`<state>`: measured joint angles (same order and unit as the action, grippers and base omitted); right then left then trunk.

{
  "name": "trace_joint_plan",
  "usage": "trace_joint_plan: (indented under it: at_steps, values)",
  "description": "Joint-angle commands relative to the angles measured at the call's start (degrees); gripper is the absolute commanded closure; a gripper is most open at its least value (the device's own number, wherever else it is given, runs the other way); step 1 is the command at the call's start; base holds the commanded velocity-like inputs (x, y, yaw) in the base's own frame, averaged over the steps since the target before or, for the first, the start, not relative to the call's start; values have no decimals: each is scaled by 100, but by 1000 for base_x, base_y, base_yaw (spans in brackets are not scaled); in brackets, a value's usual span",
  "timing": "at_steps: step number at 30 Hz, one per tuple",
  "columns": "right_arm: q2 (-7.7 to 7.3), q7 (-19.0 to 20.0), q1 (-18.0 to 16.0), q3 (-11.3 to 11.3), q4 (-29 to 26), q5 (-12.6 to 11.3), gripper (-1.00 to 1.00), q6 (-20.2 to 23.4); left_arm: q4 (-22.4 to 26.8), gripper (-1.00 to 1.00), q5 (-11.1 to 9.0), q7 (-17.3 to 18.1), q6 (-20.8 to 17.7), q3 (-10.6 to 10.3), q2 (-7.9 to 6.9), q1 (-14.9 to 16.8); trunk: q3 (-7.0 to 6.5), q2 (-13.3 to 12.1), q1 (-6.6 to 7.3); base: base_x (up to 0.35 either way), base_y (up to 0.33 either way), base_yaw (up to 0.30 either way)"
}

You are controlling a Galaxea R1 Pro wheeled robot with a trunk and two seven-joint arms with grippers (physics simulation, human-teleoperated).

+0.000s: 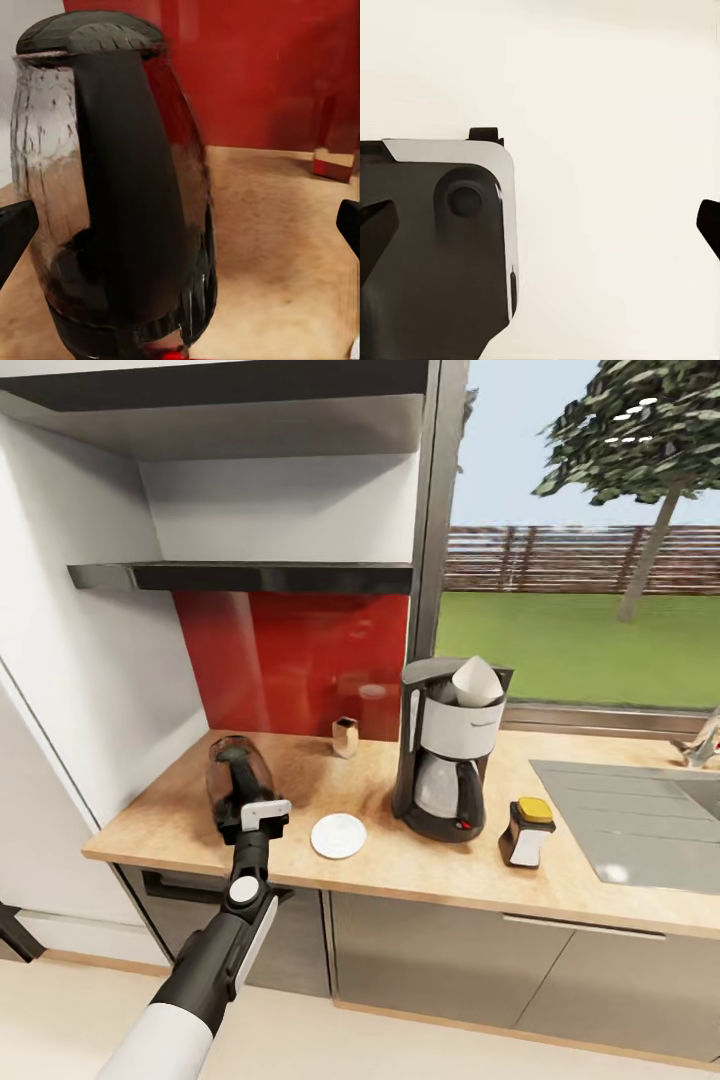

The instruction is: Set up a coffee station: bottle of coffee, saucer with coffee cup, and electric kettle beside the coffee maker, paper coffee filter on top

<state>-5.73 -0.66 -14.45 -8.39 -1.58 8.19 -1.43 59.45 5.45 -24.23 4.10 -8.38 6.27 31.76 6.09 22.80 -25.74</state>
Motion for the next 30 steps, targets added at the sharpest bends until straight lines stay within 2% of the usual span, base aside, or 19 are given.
trace_joint_plan:
  at_steps: [1,12,22,30]
  values:
    - [0,-8,-5,-49,7,60,-100,-15,-4,-100,58,-43,0,-7,-1,6,12,12,-4,46,-82,0]
    - [1,-9,-5,-49,9,60,-100,-15,-4,-100,47,-45,69,0,-16,-3,12,12,-4,17,-15,0]
    - [24,-8,-5,-49,9,60,-100,-15,-17,-100,44,-47,71,30,-38,-3,12,12,-4,150,0,0]
    - [27,-6,-5,-49,9,60,-100,-15,-203,-100,42,-55,81,38,-38,-3,12,12,-4,7,0,0]
